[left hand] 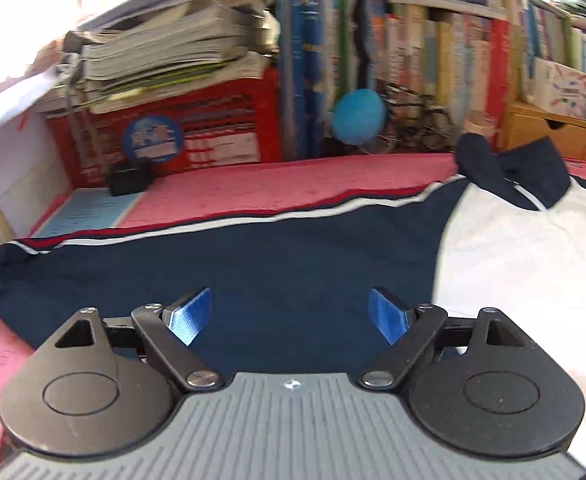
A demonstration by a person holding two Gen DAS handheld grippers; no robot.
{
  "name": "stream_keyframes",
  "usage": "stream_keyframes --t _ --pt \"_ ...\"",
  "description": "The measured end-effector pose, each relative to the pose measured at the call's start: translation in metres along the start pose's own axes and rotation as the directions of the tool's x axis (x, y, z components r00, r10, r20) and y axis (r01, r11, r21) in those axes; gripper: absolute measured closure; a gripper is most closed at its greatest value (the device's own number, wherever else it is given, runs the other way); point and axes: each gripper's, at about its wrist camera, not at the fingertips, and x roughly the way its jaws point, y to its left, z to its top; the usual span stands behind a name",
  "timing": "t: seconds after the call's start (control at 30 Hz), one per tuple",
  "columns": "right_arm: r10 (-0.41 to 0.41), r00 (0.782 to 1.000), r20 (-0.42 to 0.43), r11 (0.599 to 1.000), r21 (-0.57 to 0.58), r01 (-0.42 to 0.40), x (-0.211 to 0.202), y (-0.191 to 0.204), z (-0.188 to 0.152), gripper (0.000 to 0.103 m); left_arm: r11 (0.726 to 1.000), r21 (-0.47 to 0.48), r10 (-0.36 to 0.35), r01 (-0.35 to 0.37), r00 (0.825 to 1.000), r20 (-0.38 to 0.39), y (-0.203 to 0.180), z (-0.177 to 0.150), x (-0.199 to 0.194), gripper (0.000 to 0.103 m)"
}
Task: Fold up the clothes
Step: 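Release the sleeve with the left gripper and flatten the jacket, then smooth the white jacket front flat with both grippers open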
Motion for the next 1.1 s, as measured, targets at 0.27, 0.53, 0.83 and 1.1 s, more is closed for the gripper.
stream_keyframes --t 0.27,0.53,0.83,1.1 --pt "-0.285 0.957 0.048 0.882 0.404 0.242 -0.048 -0.177 -0.039 0.027 0.995 0.097 0.042 -0.036 0.998 -0.055 -0.076 -0.006 0.025 0.014" --pt "-0.383 0.918 -0.106 0.839 0.375 0.394 -0.016 -0.209 -0.025 0.036 0.992 -0.101 0.07 -0.081 0.991 -0.111 -0.045 -0.011 0.023 0.0" --pt "0.328 0.921 0.212 0.942 0.001 -0.336 -0.04 -0.052 0.011 0.028 0.998 0.046 -0.034 0.036 0.999 -0.039 -0.103 0.0 -0.002 0.006" --pt "0.033 0.999 -0.011 0.995 0.09 -0.032 0.055 -0.089 0.018 0.039 0.993 0.108 -0.044 0.051 0.997 -0.065 -0.104 -0.026 -0.006 0.0"
